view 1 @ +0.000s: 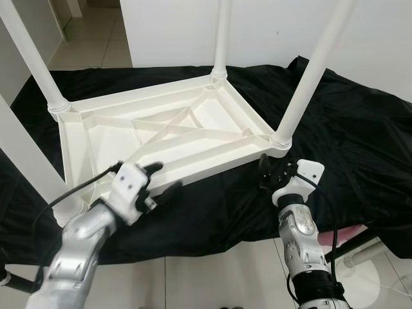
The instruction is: Building children table
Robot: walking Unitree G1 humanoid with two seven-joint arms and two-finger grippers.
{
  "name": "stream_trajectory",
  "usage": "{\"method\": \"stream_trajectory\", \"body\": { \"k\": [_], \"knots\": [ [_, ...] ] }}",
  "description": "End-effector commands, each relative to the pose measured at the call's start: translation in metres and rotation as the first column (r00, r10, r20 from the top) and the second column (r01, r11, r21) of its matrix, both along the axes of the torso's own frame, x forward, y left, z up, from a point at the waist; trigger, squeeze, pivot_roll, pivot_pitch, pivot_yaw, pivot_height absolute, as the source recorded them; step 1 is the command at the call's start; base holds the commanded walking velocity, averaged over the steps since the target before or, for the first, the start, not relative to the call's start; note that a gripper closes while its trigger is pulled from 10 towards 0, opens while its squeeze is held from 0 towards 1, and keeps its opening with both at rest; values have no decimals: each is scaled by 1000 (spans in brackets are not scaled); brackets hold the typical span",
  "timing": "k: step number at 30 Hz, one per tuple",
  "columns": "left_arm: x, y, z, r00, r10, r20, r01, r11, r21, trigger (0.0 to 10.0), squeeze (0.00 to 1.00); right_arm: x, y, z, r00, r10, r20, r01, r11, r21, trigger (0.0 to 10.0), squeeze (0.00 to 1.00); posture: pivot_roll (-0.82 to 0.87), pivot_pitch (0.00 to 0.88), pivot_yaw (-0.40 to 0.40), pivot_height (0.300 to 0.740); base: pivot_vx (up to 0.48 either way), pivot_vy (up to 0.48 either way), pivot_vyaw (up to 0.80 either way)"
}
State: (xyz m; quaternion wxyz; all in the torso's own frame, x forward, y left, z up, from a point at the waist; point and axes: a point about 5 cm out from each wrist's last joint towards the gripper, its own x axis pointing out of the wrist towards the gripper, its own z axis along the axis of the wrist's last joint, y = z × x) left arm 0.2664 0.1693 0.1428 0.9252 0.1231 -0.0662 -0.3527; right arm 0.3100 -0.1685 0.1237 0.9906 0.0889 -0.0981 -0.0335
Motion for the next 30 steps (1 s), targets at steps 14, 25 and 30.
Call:
{"method": "stream_trajectory", "body": {
  "k": [14, 25, 30],
  "knots": [
    [6, 7, -23, 989, 131, -63, -116, 973, 199, 10000, 0, 4, 8, 2, 999, 33, 6, -33, 999, -3, 10000, 0, -5, 89, -23, 740, 0, 0, 0],
    [24, -2, -27, 979, 194, -67, -169, 947, 274, 10000, 0, 3, 8, 0, 1000, 20, 5, -20, 1000, 2, 10000, 0, -15, 90, -11, 740, 0, 0, 0],
    [24, -16, -29, 988, 130, -79, -104, 957, 272, 8980, 0, 2, 7, -1, 1000, 15, 4, -15, 1000, 4, 10000, 0, -22, 89, -7, 740, 0, 0, 0]
  ]
}}
